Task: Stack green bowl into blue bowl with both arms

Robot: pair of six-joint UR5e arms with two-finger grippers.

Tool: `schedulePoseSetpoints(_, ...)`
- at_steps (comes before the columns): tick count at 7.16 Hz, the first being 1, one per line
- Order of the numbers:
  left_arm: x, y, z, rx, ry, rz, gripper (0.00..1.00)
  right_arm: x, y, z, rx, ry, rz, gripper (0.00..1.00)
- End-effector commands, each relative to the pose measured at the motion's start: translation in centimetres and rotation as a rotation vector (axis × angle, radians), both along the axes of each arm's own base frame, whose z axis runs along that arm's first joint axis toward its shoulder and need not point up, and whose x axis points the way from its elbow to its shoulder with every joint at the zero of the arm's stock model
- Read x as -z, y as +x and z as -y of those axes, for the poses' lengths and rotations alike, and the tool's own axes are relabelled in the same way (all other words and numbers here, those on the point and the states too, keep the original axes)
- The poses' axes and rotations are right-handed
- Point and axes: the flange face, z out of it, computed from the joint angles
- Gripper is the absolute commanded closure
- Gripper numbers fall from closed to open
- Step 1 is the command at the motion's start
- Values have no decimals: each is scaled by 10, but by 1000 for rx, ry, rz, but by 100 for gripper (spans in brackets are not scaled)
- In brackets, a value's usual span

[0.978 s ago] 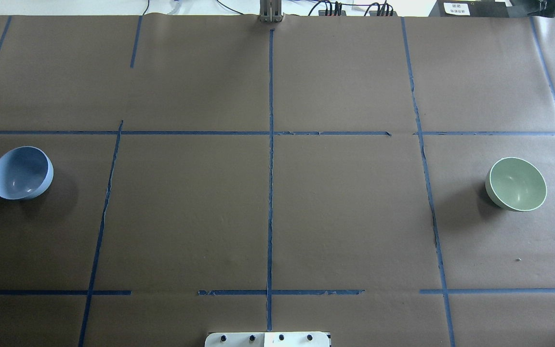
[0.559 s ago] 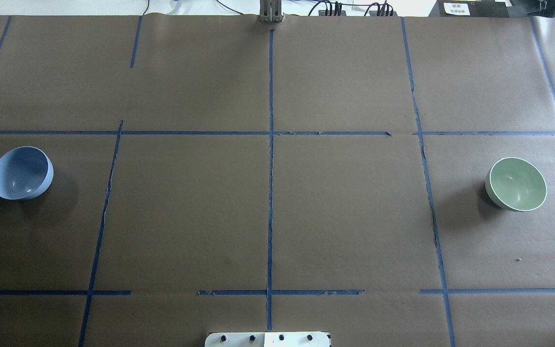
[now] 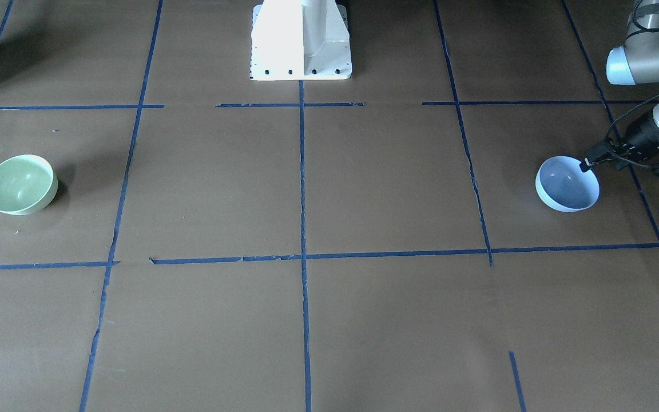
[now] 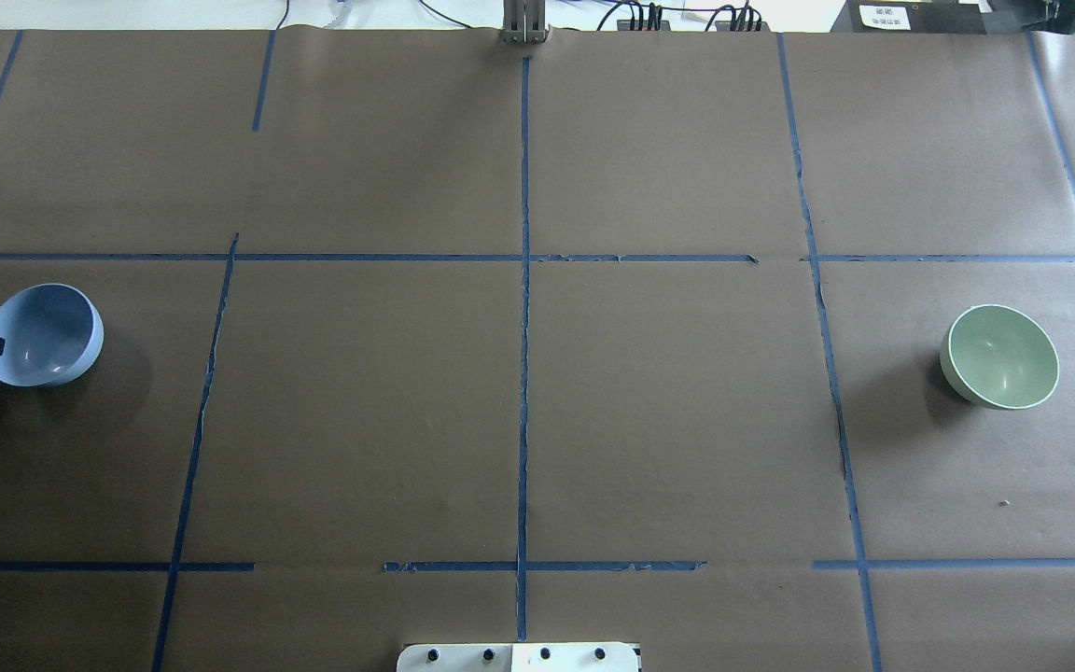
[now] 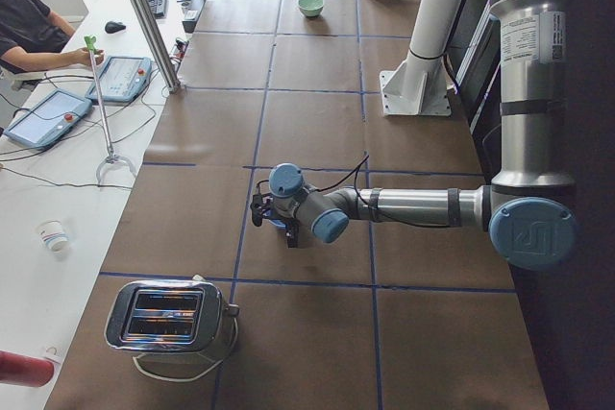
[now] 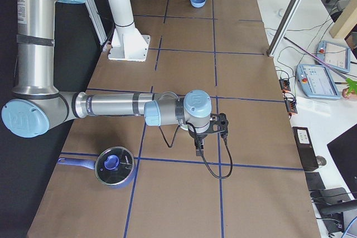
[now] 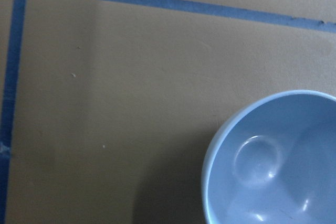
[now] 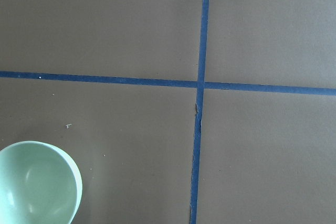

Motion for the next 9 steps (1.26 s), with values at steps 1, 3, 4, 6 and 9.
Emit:
schedulePoseSetpoints(1, -14, 8, 9, 4, 3, -2, 1, 0, 0, 0, 0, -1, 3, 0)
schedulePoseSetpoints(3, -17, 10, 12, 3, 2, -1, 12, 1, 0, 0, -1, 1, 1, 0)
schedulePoseSetpoints(4, -17, 21, 8, -20, 2, -1, 21, 0, 0, 0, -1, -1, 0, 0)
schedulePoseSetpoints(6, -9, 30, 12, -33, 15, -8, 61, 1, 0, 1, -1, 1, 1, 0)
schedulePoseSetpoints(9, 5, 25, 8, -29, 23, -26, 100, -1, 0, 1, 0, -1, -5, 0)
